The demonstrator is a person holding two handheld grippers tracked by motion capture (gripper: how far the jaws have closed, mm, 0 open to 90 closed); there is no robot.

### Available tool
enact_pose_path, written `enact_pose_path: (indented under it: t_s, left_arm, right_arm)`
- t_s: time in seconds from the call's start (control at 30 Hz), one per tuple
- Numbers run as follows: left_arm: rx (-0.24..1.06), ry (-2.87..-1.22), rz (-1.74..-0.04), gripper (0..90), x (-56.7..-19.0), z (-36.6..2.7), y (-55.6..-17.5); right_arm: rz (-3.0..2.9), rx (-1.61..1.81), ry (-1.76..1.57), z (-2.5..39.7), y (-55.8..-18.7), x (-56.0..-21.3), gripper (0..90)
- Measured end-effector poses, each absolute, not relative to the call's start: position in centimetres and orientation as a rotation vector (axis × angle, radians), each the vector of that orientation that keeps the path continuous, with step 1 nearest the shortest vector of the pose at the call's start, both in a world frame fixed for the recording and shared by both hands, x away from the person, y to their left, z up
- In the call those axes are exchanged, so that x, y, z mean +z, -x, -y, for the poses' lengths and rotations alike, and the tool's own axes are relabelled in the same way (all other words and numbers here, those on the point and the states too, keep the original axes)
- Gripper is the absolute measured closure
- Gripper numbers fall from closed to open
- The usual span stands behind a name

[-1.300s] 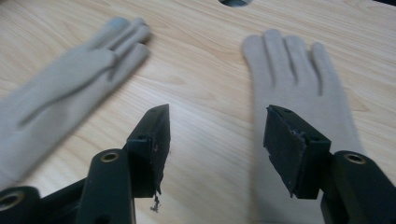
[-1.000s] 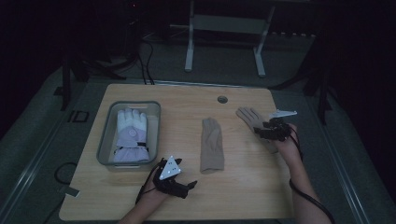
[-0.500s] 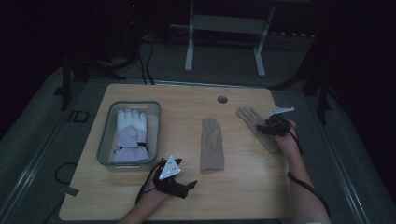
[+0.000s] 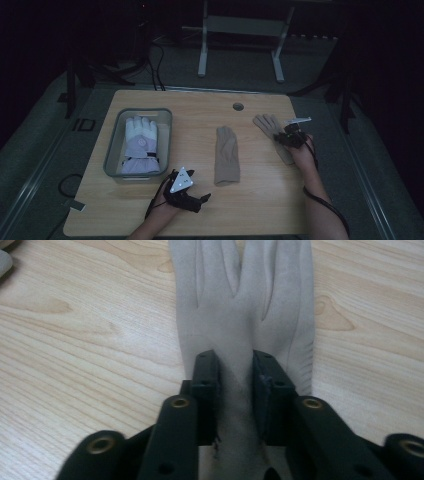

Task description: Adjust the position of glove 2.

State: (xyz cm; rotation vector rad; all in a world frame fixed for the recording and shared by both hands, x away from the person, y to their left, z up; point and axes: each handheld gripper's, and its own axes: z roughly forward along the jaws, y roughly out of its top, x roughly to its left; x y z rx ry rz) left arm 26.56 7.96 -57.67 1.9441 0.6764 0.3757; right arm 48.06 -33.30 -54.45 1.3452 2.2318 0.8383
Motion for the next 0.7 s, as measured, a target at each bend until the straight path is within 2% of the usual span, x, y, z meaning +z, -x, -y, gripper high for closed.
enact_pose_path:
  t_s: [0.3, 0.7]
  left_arm:
    - [0.381, -1.933, -0.682, 1.8, -57.7, -8.1, -26.5]
    - [0.398, -1.925, -0.674, 1.8, -57.7, -8.1, -26.4]
  right_arm:
    - [-2.140, 0.911, -1.444, 31.8, -46.2, -52.9, 76.9]
    - [-1.979, 0.936, -1.506, 30.5, -40.5, -49.8, 76.8]
